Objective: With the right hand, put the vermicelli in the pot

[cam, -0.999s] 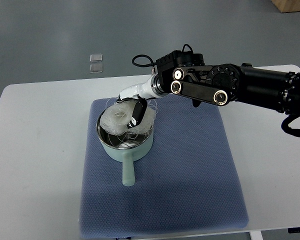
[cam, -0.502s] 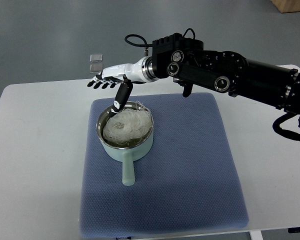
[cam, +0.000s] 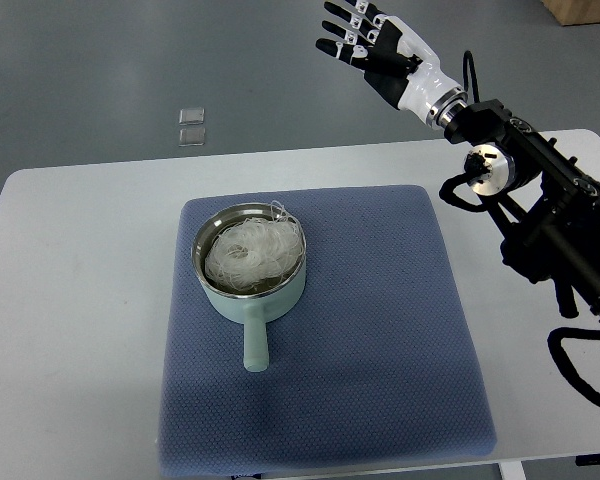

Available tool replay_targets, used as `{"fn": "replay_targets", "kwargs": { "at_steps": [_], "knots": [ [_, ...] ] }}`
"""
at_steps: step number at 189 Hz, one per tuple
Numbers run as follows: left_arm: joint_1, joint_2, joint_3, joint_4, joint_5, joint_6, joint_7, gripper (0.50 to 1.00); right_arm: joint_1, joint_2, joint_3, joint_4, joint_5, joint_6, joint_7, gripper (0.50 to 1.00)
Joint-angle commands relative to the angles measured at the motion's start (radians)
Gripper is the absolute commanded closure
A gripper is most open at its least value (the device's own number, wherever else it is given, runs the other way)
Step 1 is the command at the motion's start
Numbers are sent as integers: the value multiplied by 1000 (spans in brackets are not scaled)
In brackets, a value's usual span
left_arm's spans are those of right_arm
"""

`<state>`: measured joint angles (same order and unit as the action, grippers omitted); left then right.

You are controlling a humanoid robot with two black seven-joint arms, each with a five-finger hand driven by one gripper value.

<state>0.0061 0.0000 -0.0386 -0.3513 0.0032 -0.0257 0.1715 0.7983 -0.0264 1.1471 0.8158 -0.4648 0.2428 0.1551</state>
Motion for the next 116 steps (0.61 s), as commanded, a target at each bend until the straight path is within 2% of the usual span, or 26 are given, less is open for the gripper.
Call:
{"fn": "replay_targets", "kwargs": {
  "at_steps": [1, 54, 116],
  "knots": [
    [0, 0, 0, 2, 0, 0, 0, 500, -59, 25, 23, -4, 143, -8, 11, 574],
    [0, 0, 2, 2, 0, 0, 0, 500, -99, 26, 31, -70, 267, -7, 12, 574],
    [0, 0, 2, 2, 0, 0, 0, 500, -103, 26, 33, -101, 275, -7, 15, 574]
  ]
}}
